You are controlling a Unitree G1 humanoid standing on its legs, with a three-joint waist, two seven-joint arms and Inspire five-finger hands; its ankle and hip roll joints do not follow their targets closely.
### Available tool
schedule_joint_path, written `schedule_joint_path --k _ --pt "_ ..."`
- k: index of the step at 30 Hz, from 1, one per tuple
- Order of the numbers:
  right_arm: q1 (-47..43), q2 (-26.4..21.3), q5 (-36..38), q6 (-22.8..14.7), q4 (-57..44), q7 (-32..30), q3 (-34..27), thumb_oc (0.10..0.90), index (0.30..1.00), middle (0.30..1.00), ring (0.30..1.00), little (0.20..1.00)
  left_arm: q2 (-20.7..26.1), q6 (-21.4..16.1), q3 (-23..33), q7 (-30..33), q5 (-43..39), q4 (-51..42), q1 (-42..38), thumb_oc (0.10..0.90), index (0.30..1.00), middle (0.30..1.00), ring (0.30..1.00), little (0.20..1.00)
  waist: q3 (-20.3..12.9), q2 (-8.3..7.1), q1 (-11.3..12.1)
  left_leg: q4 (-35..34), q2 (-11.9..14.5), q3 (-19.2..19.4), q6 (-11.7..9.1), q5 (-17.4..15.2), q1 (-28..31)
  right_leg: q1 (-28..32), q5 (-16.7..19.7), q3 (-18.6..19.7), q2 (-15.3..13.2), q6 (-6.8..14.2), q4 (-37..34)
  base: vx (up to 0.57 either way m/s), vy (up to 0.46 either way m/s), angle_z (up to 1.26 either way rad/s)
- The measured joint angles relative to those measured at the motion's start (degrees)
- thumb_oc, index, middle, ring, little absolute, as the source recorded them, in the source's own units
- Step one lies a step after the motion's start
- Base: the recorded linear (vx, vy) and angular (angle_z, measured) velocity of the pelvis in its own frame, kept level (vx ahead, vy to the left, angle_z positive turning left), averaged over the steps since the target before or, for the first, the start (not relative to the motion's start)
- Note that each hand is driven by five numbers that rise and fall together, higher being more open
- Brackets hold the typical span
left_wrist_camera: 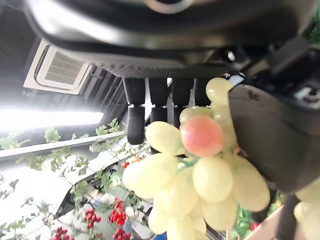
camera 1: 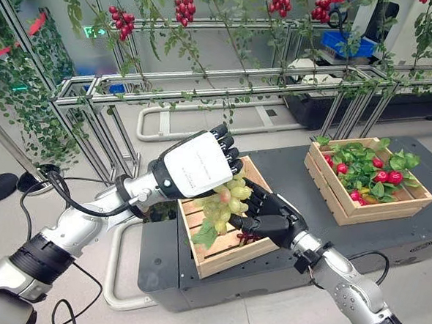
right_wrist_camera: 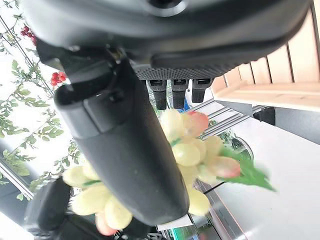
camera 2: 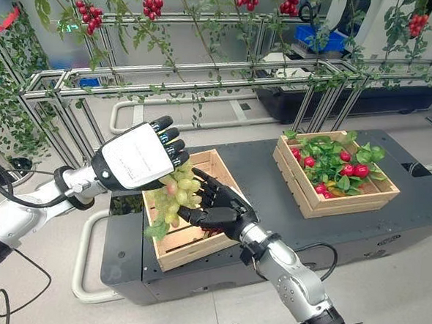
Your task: Pick up the fruits from the basket on one side to the basket on the other side
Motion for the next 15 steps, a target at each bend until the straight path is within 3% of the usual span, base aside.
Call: schedule_joint_path --k 15 --pt "0.0 2.9 3.8 0.0 0.1 -0.5 4.4 0.800 0.900 0.900 0.900 0.900 -3.6 0.1 0.0 -1.0 -1.3 -2.8 0.0 0.400 0.300 0.300 0.300 0.300 -0.7 0.57 0.3 0.3 0.0 0.0 0.0 0.0 0.0 0.0 0.0 0.1 0.0 0.0 0.0 -0.01 -0.001 0.00"
